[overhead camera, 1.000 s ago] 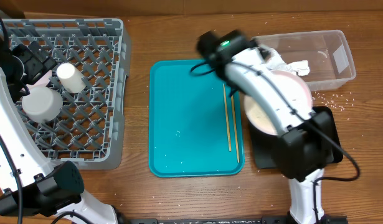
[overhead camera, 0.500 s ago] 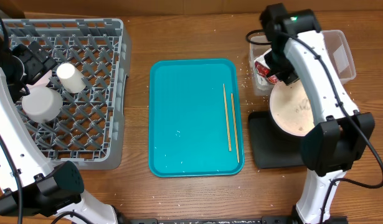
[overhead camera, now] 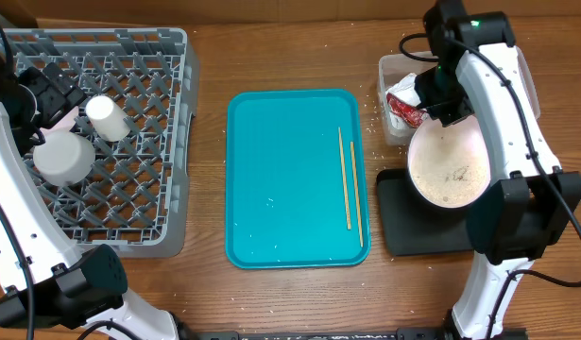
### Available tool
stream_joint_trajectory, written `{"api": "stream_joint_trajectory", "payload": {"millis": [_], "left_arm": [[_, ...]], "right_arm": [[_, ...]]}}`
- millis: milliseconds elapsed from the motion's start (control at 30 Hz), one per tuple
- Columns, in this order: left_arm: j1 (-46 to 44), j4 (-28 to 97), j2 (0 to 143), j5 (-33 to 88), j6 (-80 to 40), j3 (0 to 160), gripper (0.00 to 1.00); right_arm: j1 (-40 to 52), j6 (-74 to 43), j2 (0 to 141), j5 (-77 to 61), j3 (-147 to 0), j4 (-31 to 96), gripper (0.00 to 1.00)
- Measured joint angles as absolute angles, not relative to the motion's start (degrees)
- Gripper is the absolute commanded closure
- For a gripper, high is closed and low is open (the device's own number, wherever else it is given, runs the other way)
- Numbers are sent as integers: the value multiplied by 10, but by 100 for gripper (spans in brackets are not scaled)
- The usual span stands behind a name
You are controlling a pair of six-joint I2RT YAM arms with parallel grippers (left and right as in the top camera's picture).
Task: Sort waste into correct bins and load items into the dishwasher
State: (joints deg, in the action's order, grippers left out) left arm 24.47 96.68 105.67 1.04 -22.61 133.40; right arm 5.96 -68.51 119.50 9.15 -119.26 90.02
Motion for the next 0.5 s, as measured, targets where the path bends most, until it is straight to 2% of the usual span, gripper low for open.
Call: {"api": "stream_joint_trajectory", "payload": {"millis": [500], "left_arm": [[245, 967, 1057, 10, -226, 1334, 0]], "right_arm": [[26, -653, 1195, 23, -1193, 900, 97]]}}
